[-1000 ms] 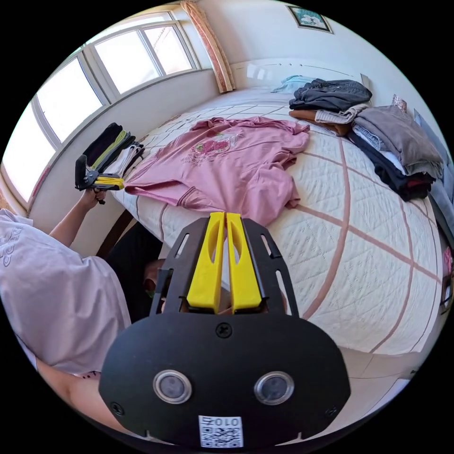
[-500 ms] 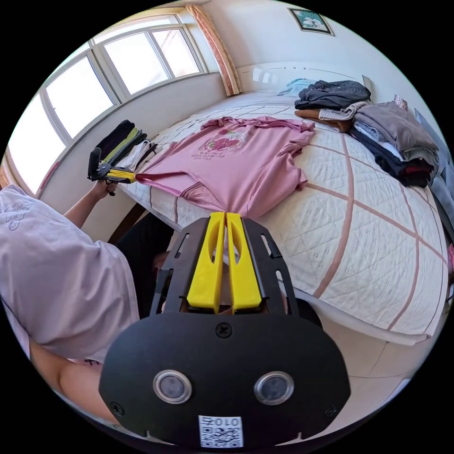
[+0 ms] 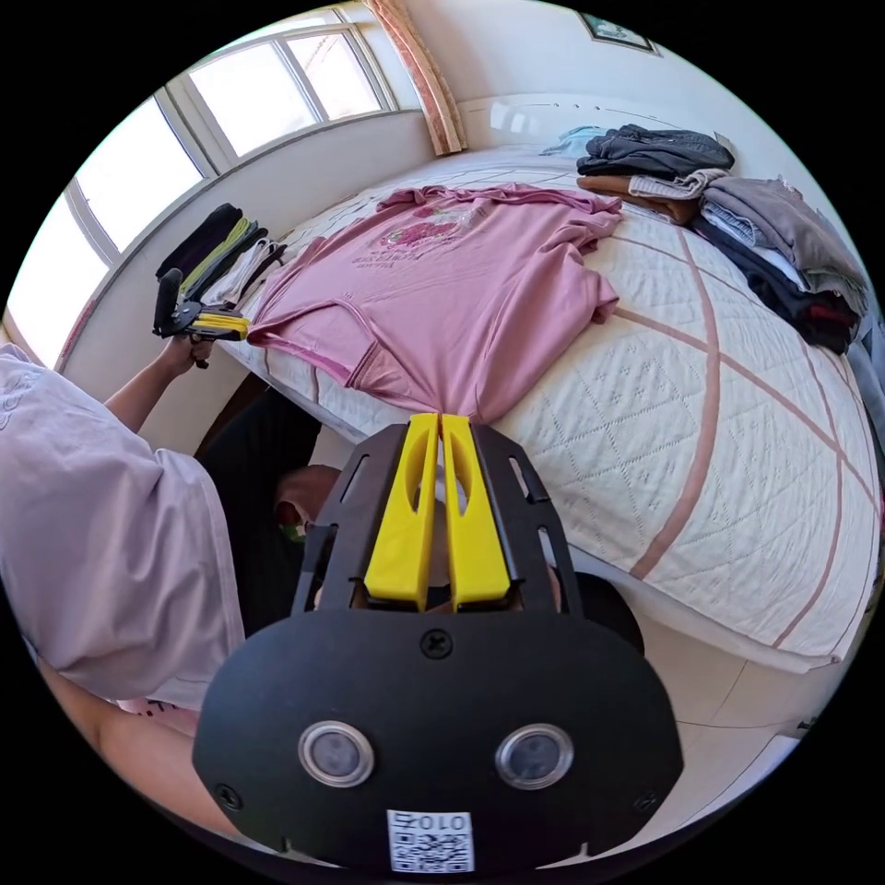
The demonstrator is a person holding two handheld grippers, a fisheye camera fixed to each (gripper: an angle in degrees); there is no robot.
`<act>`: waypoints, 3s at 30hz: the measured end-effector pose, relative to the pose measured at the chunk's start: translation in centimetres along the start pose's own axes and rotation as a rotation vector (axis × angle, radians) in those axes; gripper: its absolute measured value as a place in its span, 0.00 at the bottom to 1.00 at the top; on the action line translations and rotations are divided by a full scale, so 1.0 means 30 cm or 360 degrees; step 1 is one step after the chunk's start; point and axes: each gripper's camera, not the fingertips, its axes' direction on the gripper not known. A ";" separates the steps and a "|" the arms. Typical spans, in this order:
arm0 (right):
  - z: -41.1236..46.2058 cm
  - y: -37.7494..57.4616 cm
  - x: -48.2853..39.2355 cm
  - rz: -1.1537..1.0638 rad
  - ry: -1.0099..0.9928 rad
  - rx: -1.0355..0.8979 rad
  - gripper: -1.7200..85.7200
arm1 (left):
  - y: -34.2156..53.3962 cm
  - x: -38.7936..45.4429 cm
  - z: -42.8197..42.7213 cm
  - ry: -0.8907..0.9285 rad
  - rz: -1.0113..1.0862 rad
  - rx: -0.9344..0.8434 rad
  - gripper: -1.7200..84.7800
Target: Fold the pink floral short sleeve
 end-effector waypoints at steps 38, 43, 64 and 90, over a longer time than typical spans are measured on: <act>0.297 -1.445 0.400 -0.0110 0.1119 -0.0018 0.06 | -1.032 -1.336 -0.226 -0.0463 -0.0753 0.0166 0.02; 0.354 -1.590 0.468 0.0005 0.1085 -0.0221 0.10 | -1.041 -1.443 -0.269 -0.0653 -0.0967 0.0098 0.02; -0.200 -0.679 0.342 0.0173 0.0452 0.0434 0.06 | -0.631 -0.974 -0.723 0.0202 -0.0619 0.0548 0.02; 0.022 -0.001 0.003 0.0491 0.0417 0.0277 0.09 | 0.002 -0.636 -0.940 0.0021 -0.1269 0.0240 0.11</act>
